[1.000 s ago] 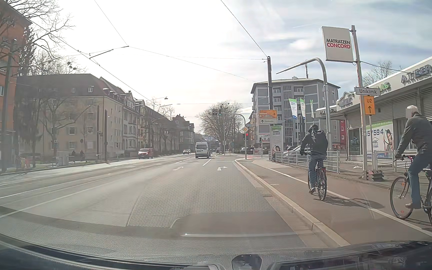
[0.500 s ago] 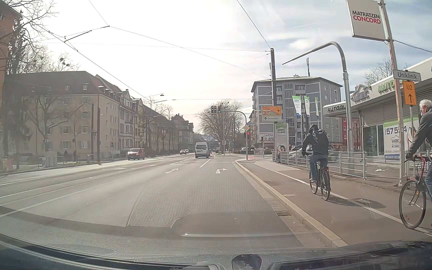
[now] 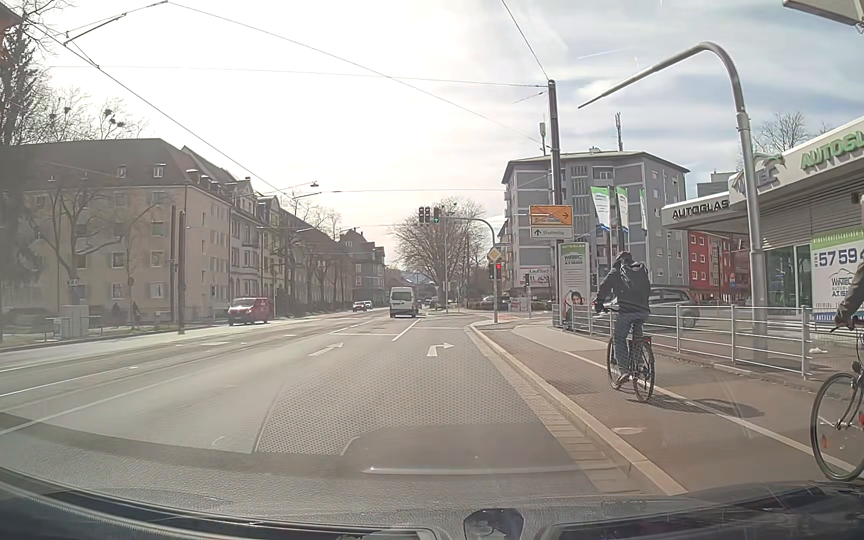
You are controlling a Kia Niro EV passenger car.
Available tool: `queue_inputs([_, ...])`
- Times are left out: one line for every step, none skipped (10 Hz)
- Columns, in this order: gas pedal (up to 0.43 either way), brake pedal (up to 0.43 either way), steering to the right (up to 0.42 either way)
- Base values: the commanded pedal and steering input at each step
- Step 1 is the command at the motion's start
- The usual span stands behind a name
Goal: Follow the waypoints while adhering to traffic rules and regulations
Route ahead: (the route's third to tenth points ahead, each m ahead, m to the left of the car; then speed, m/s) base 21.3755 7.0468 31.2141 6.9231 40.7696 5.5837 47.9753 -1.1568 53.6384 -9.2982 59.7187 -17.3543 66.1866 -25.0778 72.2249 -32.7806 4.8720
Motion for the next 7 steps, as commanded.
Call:
queue_inputs([0.020,0.000,0.004])
queue_inputs([0.020,0.000,0.004])
queue_inputs([0.020,0.000,0.003])
queue_inputs([0.020,0.000,0.003])
queue_inputs([0.020,0.000,0.000])
queue_inputs([0.020,0.000,-0.004])
queue_inputs([0.020,0.000,-0.008])
